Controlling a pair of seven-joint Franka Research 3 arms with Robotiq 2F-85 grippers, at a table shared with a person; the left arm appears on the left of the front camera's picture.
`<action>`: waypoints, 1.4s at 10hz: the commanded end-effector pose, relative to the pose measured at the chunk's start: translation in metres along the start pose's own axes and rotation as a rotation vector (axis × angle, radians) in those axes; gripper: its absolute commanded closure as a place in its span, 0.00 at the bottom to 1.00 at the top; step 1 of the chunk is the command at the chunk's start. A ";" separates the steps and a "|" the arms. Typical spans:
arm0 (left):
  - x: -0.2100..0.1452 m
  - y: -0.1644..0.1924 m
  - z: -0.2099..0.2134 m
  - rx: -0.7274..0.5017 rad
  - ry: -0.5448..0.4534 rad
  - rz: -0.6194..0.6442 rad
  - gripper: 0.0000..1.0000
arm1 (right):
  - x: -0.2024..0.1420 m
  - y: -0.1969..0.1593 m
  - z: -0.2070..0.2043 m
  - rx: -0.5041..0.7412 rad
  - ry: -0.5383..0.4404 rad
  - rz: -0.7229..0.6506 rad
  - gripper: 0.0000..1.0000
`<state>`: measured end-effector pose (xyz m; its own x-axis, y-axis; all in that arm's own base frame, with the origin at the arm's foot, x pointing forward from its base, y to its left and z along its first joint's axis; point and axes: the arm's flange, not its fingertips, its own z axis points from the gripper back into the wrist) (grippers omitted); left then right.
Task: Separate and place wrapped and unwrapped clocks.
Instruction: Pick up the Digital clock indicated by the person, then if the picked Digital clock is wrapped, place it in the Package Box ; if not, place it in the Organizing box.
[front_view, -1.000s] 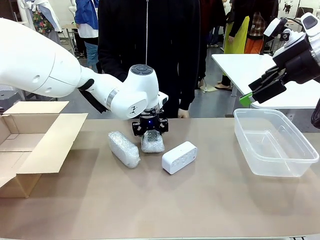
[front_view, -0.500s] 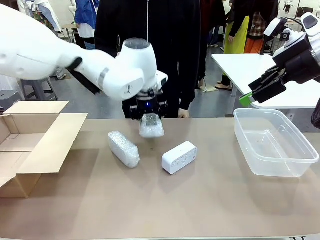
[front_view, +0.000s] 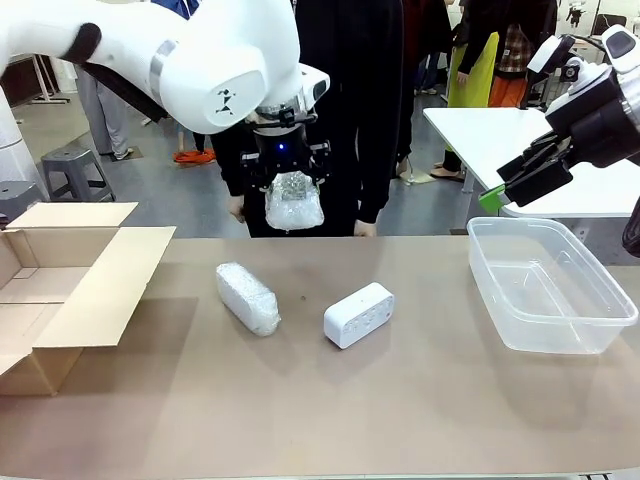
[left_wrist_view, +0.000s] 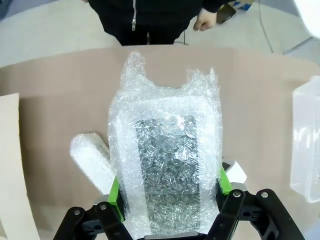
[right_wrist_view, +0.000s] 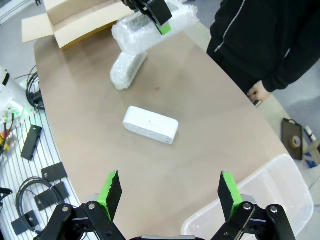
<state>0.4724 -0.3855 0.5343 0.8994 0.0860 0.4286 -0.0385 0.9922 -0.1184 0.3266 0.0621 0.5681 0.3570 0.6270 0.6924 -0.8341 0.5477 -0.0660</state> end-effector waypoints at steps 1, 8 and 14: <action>-0.010 0.014 0.013 -0.028 -0.042 -0.015 0.80 | -0.001 0.000 -0.001 0.007 -0.006 -0.004 0.00; -0.005 0.003 0.017 -0.013 -0.021 -0.008 0.80 | -0.001 0.000 -0.001 0.007 -0.006 -0.004 0.00; -0.005 0.003 0.017 -0.013 -0.021 -0.008 0.80 | -0.001 0.000 -0.001 0.007 -0.006 -0.004 0.00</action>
<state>0.4593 -0.3803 0.5434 0.8950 0.0684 0.4407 -0.0162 0.9925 -0.1212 0.3266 0.0621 0.5681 0.3570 0.6270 0.6924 -0.8340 0.5478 -0.0660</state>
